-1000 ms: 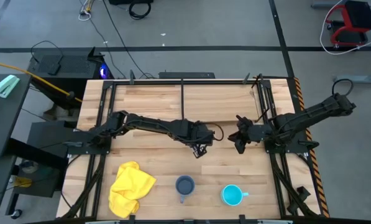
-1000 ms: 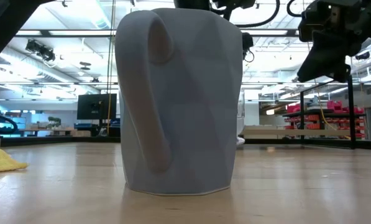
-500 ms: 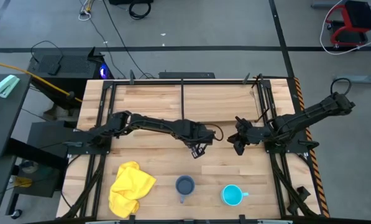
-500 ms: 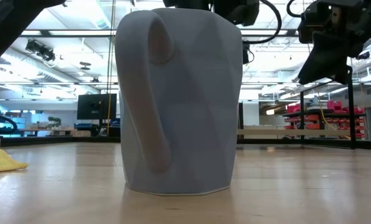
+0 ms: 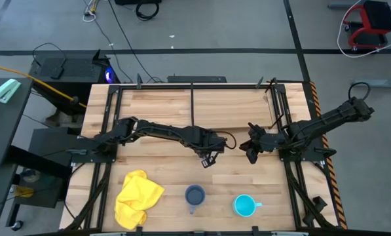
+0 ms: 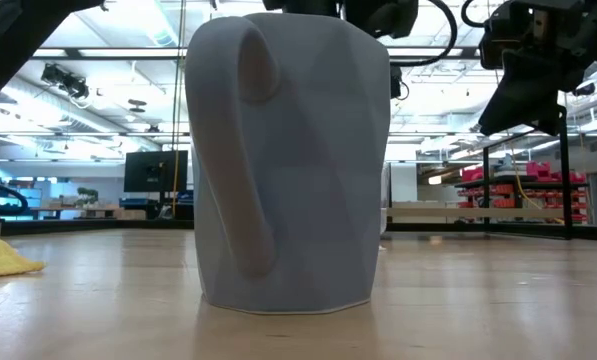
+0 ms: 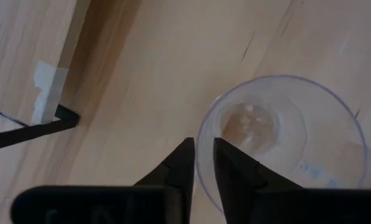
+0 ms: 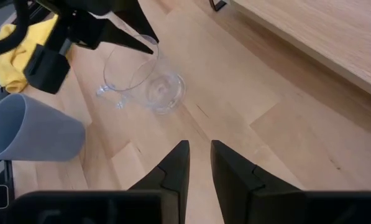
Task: Stack small to large cups/mugs on shelf
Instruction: Put the transparent mug on the shelf
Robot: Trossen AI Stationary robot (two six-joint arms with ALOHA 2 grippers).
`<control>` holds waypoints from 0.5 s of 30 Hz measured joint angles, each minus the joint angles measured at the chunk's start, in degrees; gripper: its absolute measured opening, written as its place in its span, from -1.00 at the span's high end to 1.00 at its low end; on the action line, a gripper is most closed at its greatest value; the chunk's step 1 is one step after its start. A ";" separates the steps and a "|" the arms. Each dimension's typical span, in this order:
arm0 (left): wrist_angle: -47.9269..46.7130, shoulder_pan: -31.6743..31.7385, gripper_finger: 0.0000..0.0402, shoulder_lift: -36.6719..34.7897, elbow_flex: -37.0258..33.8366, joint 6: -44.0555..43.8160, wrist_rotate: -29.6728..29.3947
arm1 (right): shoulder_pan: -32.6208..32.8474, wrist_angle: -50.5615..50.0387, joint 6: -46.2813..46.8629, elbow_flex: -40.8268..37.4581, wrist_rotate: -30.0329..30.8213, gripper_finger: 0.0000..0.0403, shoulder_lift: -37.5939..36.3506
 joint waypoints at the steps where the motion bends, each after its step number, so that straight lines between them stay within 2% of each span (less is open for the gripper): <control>1: 0.11 -0.02 0.62 -0.16 0.00 0.00 -0.02 | 0.00 -0.01 -0.27 0.00 0.00 0.63 0.00; 7: -0.39 -0.02 0.51 -0.80 0.02 1.46 -0.04 | 0.00 0.12 -1.82 0.00 0.00 0.63 0.00; 11: -4.58 -0.04 0.47 -1.80 0.03 1.49 -0.53 | -0.02 2.47 -3.20 0.00 -0.01 0.63 0.00; 15: -13.15 -0.15 0.47 -3.78 0.02 1.19 -4.20 | -0.30 7.76 -5.44 0.00 -0.02 0.63 0.00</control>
